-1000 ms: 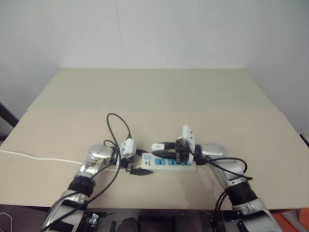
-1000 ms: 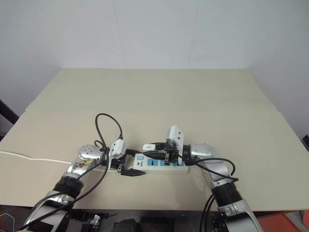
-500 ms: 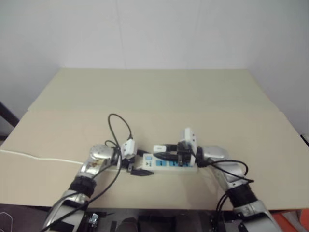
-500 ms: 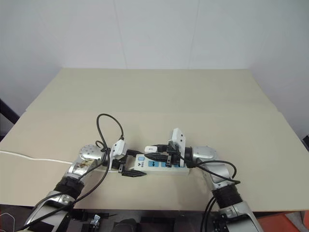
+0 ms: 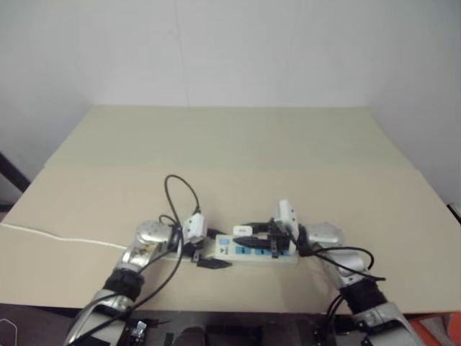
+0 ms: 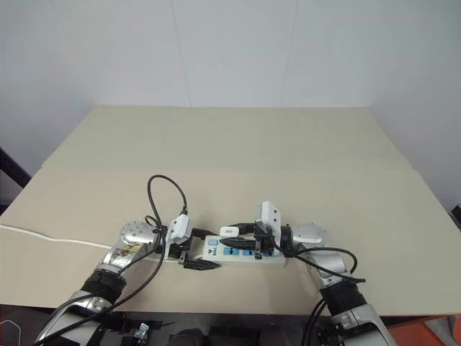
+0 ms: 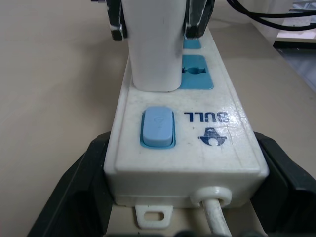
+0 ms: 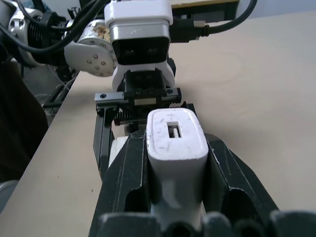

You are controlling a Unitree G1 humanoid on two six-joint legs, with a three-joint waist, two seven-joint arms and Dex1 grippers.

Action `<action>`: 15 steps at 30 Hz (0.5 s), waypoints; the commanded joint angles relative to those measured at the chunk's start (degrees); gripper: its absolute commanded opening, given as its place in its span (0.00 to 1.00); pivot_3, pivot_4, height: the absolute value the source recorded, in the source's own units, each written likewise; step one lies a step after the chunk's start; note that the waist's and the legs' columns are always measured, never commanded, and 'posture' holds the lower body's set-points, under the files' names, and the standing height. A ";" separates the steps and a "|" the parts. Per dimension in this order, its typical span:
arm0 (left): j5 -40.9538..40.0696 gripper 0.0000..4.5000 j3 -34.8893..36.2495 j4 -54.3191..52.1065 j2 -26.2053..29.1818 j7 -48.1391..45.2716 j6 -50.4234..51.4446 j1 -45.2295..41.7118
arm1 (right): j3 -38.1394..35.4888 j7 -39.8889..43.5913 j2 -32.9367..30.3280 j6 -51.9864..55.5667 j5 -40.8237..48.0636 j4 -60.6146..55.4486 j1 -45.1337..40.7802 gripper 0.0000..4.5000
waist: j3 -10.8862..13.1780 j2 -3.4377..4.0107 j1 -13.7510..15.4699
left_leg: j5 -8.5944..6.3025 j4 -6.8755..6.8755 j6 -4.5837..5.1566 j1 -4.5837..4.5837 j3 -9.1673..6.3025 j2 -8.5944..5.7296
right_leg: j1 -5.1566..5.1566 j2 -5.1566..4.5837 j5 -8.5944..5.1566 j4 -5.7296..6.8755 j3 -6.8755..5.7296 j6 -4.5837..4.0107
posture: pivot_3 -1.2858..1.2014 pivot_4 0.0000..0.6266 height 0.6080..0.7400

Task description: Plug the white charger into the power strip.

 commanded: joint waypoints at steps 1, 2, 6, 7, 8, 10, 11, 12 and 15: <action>0.15 0.74 -0.06 -0.70 1.73 -0.79 0.65 1.30 | 1.66 0.32 -5.70 2.04 -6.99 8.53 4.69 0.24 | -0.09 0.00 0.06 | 0.00 0.00 0.00 0.00 0.00 0.00 | 0.00 0.00 0.00 -0.02 0.00 0.00 | 0.52 0.24 1.00; 0.12 0.74 -0.06 -0.73 1.80 -0.77 0.68 1.31 | 1.96 -0.01 -5.90 1.99 -7.32 8.90 4.59 0.24 | -0.12 0.01 0.07 | 0.00 0.00 0.00 0.00 0.00 0.00 | 0.00 0.00 0.00 -0.02 0.00 0.00 | 0.52 0.24 1.00; 0.03 0.74 0.03 -0.47 2.13 -0.87 0.78 1.06 | 2.52 -0.28 -6.09 1.74 -7.39 9.58 3.94 0.24 | -0.29 0.01 0.10 | -0.01 0.00 0.01 0.00 0.01 0.00 | 0.01 -0.01 0.00 -0.04 0.00 0.00 | 0.52 0.24 1.00; 0.03 0.74 0.06 -0.35 2.19 -0.88 0.83 0.90 | 2.49 -0.54 -5.91 2.04 -7.24 9.57 3.47 0.24 | -0.32 0.02 0.09 | -0.01 -0.01 0.01 0.01 0.01 0.00 | 0.02 0.00 0.00 -0.04 0.00 0.00 | 0.52 0.24 1.00; 0.03 0.74 0.09 -0.21 2.23 -0.90 0.88 0.72 | 2.50 -0.64 -5.77 2.21 -7.14 9.50 2.97 0.24 | -0.32 0.01 0.08 | -0.01 -0.01 0.01 0.01 0.01 0.00 | 0.02 0.00 0.00 -0.04 0.01 0.00 | 0.52 0.24 1.00; 0.07 0.74 0.12 0.03 2.25 -0.87 0.93 0.44 | 2.65 -0.78 -5.41 2.30 -7.05 9.28 2.04 0.24 | -0.33 0.01 0.02 | -0.01 -0.01 0.01 0.01 0.01 0.00 | 0.02 0.00 0.00 -0.04 0.01 0.00 | 0.52 0.24 1.00; 0.07 0.74 0.13 0.07 2.23 -0.84 0.97 0.35 | 2.73 -0.82 -5.20 2.45 -6.90 9.13 1.64 0.24 | -0.33 0.01 -0.04 | -0.01 -0.01 0.01 0.02 0.01 0.01 | 0.02 0.00 0.00 -0.03 0.01 0.00 | 0.52 0.24 1.00; 0.09 0.74 0.11 0.09 2.21 -0.77 0.97 0.28 | 2.90 -0.69 -5.07 2.50 -6.78 9.03 1.32 0.24 | -0.33 0.01 -0.08 | -0.01 -0.01 0.01 0.02 0.01 0.01 | 0.02 0.01 0.00 -0.02 0.01 0.00 | 0.52 0.24 1.00; 0.09 0.74 0.07 0.08 2.08 -0.51 0.99 0.19 | 3.64 -0.20 -5.15 2.48 -6.82 8.47 0.80 0.24 | -0.33 0.01 -0.20 | 0.00 -0.01 0.01 0.03 0.01 0.01 | 0.02 0.01 0.00 0.00 0.01 0.00 | 0.52 0.24 1.00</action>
